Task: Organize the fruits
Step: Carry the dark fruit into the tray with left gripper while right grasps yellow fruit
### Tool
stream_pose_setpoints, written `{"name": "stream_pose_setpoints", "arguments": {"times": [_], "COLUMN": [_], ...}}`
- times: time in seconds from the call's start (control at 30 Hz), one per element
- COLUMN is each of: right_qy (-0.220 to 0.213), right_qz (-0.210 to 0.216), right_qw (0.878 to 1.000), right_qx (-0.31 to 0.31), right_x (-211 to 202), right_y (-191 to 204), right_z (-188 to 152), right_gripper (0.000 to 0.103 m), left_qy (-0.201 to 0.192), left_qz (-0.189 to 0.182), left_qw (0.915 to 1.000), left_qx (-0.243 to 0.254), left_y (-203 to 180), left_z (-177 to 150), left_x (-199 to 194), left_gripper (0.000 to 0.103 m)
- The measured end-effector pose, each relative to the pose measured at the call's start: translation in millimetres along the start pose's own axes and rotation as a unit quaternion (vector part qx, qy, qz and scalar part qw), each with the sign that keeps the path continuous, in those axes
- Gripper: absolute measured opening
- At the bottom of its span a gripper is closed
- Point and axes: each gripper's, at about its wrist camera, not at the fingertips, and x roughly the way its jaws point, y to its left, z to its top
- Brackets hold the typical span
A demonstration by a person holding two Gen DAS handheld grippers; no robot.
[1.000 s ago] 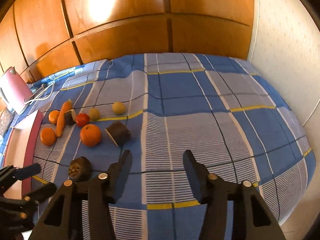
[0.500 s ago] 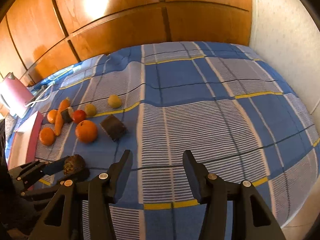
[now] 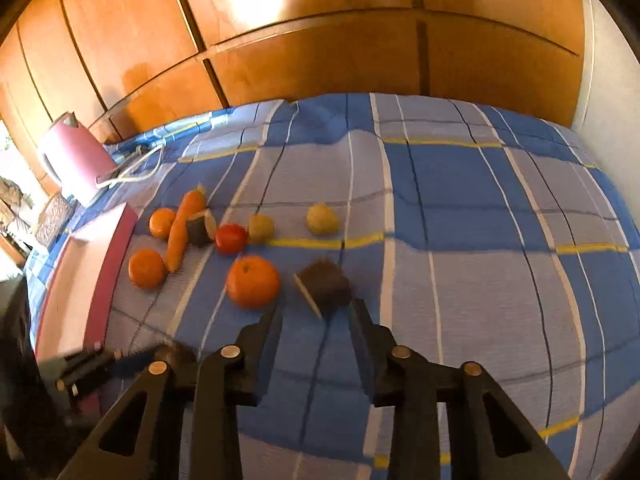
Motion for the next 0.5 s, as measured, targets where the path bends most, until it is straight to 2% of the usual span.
{"name": "stream_pose_setpoints", "arguments": {"times": [0.17,0.43,0.5], "right_qy": [0.001,0.038,0.041], "right_qz": [-0.003,-0.020,-0.028], "right_qw": [1.000,0.999,0.998], "right_qx": [0.000,-0.031,-0.036], "right_x": [23.3,80.2,88.6], "right_y": [-0.3,6.8,5.6], "right_z": [27.8,50.3,49.5], "right_gripper": [0.033,0.033,0.027], "left_qy": [-0.008,-0.012,-0.008], "left_qz": [0.002,0.004,0.003], "left_qw": [1.0000,0.9999,0.9999], "left_qx": [0.003,0.011,0.012], "left_y": [0.2,-1.2,-0.6], "left_z": [-3.3,-3.1,-0.1], "left_x": [0.5,0.1,-1.2], "left_gripper": [0.043,0.043,0.043]}}
